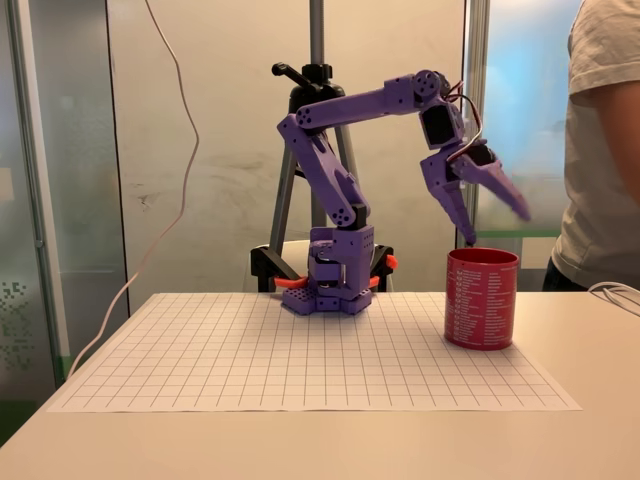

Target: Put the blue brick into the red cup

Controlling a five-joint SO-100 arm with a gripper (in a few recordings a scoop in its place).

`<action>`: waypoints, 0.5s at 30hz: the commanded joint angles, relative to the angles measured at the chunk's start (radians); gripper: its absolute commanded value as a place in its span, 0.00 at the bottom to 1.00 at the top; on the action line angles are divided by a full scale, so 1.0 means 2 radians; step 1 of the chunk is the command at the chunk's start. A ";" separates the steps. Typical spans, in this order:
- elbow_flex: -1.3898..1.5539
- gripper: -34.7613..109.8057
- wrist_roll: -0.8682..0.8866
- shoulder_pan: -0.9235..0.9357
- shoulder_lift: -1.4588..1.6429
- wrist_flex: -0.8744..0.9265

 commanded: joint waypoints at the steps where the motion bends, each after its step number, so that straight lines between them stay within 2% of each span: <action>1: -0.022 0.24 0.005 0.002 0.028 0.002; 9: -0.005 0.24 -0.006 0.015 0.029 -0.024; 11: 0.021 0.24 -0.024 0.061 0.038 -0.073; 15: 0.067 0.24 -0.077 0.218 0.027 -0.187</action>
